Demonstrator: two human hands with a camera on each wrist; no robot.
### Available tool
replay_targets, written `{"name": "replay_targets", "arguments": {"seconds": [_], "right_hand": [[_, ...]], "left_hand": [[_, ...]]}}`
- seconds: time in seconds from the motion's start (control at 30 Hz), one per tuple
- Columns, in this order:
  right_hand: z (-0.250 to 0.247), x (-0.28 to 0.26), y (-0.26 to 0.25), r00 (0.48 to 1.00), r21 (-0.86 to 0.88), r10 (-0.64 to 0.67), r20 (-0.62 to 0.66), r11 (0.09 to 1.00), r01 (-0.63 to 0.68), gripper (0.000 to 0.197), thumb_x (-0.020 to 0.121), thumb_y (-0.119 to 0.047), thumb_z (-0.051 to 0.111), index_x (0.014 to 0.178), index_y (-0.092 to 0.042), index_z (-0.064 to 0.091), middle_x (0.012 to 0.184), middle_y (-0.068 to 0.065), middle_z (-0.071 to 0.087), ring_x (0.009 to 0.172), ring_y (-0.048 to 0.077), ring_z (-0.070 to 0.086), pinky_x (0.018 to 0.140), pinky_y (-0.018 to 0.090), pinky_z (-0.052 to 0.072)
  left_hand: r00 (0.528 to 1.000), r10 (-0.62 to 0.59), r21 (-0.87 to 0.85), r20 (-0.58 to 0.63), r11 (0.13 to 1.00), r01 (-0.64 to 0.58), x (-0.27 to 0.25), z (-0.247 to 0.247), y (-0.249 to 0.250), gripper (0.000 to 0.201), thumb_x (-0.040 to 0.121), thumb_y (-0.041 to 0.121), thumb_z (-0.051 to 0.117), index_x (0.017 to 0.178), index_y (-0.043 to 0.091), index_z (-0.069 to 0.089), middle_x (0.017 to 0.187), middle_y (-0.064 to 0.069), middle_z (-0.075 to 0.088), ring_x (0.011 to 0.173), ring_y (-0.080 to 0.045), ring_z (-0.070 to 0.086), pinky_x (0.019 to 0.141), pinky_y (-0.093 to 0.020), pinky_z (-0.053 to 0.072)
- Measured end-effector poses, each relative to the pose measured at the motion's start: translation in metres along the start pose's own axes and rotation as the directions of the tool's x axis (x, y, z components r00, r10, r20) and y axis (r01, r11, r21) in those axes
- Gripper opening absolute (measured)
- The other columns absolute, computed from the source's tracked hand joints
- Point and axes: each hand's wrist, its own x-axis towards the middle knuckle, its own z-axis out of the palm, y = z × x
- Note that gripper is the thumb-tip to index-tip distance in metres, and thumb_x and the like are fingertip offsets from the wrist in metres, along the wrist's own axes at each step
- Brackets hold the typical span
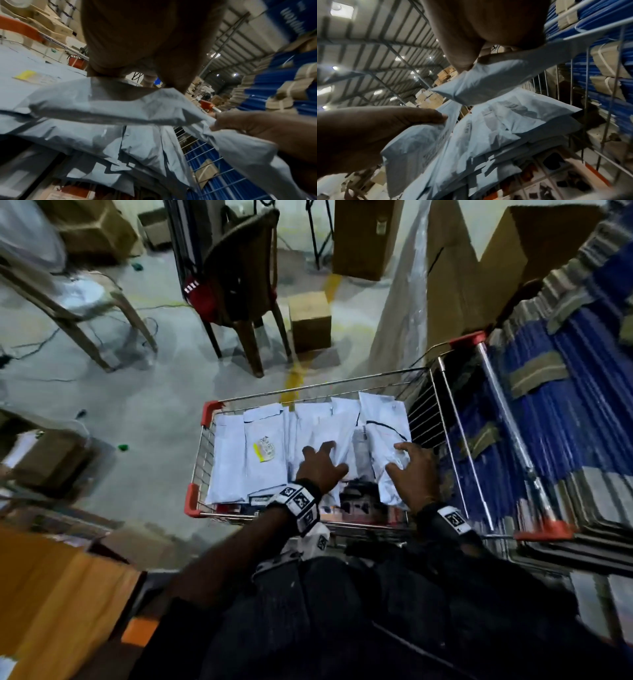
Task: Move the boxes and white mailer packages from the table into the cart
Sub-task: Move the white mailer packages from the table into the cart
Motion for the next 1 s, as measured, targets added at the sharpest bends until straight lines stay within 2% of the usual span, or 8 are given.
{"name": "replay_targets", "arguments": {"seconds": [0.13, 0.27, 0.37, 0.47, 0.57, 0.63, 0.73, 1.0], "right_hand": [[0.008, 0.053, 0.01, 1.0, -0.067, 0.018, 0.011, 0.998, -0.017, 0.046, 0.077, -0.014, 0.07, 0.122, -0.016, 0.06, 0.126, 0.018, 0.046, 0.118, 0.033, 0.048, 0.101, 0.032, 0.038], [0.021, 0.092, 0.02, 1.0, -0.076, -0.002, -0.008, 0.997, 0.001, 0.059, 0.079, -0.018, 0.068, 0.135, -0.018, 0.049, 0.139, 0.019, 0.033, 0.127, 0.037, 0.041, 0.109, 0.035, 0.034], [0.03, 0.111, 0.033, 0.994, -0.165, 0.022, 0.105, 0.986, -0.004, 0.078, 0.088, -0.028, 0.066, 0.152, -0.023, 0.024, 0.158, 0.024, 0.003, 0.146, 0.038, 0.012, 0.118, 0.039, 0.02], [0.038, 0.118, 0.05, 0.967, -0.339, -0.007, 0.255, 0.936, 0.096, 0.086, 0.09, -0.048, 0.059, 0.155, -0.031, 0.006, 0.16, 0.019, -0.014, 0.148, 0.039, -0.008, 0.119, 0.048, 0.011], [0.043, 0.125, 0.061, 0.928, -0.405, -0.099, 0.359, 0.879, 0.251, 0.08, 0.093, -0.051, 0.051, 0.154, -0.037, 0.001, 0.161, 0.011, -0.018, 0.148, 0.035, -0.013, 0.119, 0.051, 0.008], [0.048, 0.127, 0.063, 0.907, -0.436, -0.123, 0.402, 0.846, 0.308, 0.077, 0.095, -0.051, 0.046, 0.153, -0.037, -0.001, 0.161, 0.01, -0.019, 0.148, 0.034, -0.014, 0.119, 0.051, 0.005], [0.056, 0.131, 0.065, 0.894, -0.463, -0.076, 0.442, 0.834, 0.301, 0.073, 0.097, -0.053, 0.039, 0.153, -0.036, -0.004, 0.161, 0.01, -0.02, 0.148, 0.034, -0.013, 0.118, 0.052, 0.001], [0.076, 0.145, 0.073, 0.847, -0.467, 0.07, 0.527, 0.856, 0.22, 0.063, 0.101, -0.052, 0.025, 0.153, -0.038, -0.007, 0.159, 0.006, -0.025, 0.148, 0.031, -0.018, 0.119, 0.053, -0.005]], "left_hand": [[0.994, -0.066, 0.035, -0.09, 0.997, 0.069, 0.043, 0.017, 0.018, 0.065, 0.091, 0.041, 0.057, 0.149, 0.029, 0.029, 0.156, -0.017, 0.007, 0.123, -0.048, 0.044, 0.103, -0.047, 0.04], [0.987, -0.085, 0.047, -0.139, 0.995, 0.093, 0.075, 0.032, 0.038, 0.069, 0.093, 0.046, 0.055, 0.151, 0.026, 0.025, 0.159, -0.019, -0.006, 0.129, -0.048, 0.038, 0.105, -0.049, 0.036], [0.987, -0.061, -0.004, -0.148, 0.998, 0.061, 0.094, 0.045, 0.046, 0.078, 0.089, 0.057, 0.056, 0.153, 0.028, 0.024, 0.16, -0.019, -0.012, 0.141, -0.044, 0.026, 0.112, -0.045, 0.028], [0.989, 0.012, 0.01, -0.147, 1.0, -0.011, 0.096, 0.055, 0.041, 0.079, 0.089, 0.058, 0.056, 0.154, 0.032, 0.02, 0.161, -0.014, -0.015, 0.15, -0.036, 0.0, 0.117, -0.049, 0.021], [0.98, 0.183, 0.276, -0.075, 0.948, -0.156, 0.094, 0.06, 0.035, 0.073, 0.093, 0.055, 0.049, 0.154, 0.039, 0.013, 0.162, -0.007, -0.016, 0.149, -0.034, -0.008, 0.115, -0.058, 0.013], [0.973, 0.232, 0.408, 0.011, 0.887, -0.216, 0.097, 0.059, 0.031, 0.071, 0.094, 0.058, 0.043, 0.153, 0.043, 0.007, 0.162, -0.004, -0.018, 0.149, -0.033, -0.013, 0.116, -0.061, 0.008], [0.983, 0.171, 0.467, 0.069, 0.865, -0.184, 0.111, 0.059, 0.027, 0.074, 0.092, 0.065, 0.04, 0.152, 0.045, 0.001, 0.161, -0.003, -0.021, 0.148, -0.033, -0.016, 0.116, -0.063, 0.006], [0.998, 0.061, 0.497, 0.03, 0.865, -0.068, 0.132, 0.083, 0.02, 0.069, 0.094, 0.066, 0.032, 0.152, 0.045, 0.0, 0.161, -0.004, -0.022, 0.148, -0.034, -0.015, 0.115, -0.065, 0.005]]}}
